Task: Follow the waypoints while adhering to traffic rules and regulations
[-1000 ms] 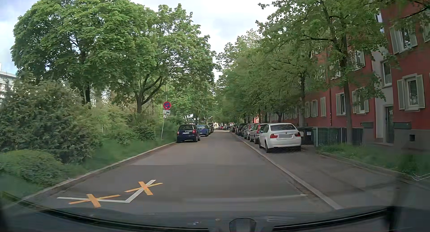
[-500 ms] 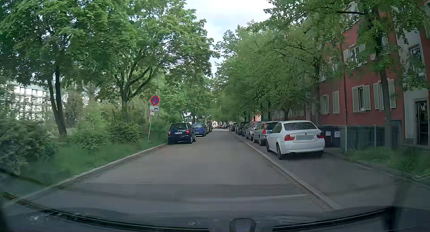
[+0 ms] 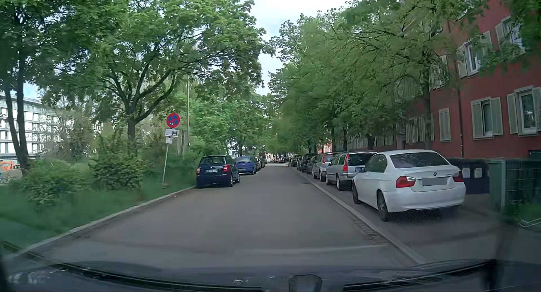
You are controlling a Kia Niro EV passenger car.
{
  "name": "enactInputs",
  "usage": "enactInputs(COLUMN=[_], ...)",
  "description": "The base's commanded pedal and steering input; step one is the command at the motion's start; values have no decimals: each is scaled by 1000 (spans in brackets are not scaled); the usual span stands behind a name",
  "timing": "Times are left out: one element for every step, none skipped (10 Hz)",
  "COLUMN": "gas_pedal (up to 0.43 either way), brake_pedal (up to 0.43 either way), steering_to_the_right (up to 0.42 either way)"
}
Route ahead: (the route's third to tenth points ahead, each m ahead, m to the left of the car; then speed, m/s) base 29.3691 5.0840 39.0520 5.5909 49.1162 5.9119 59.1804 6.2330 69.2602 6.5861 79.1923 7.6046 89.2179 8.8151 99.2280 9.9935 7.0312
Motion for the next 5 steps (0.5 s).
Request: enactInputs(gas_pedal=[79, 79, 79, 79, 79], brake_pedal=[0, 0, 0, 0, 0], steering_to_the_right=[1, 1, 1, 1, 1])
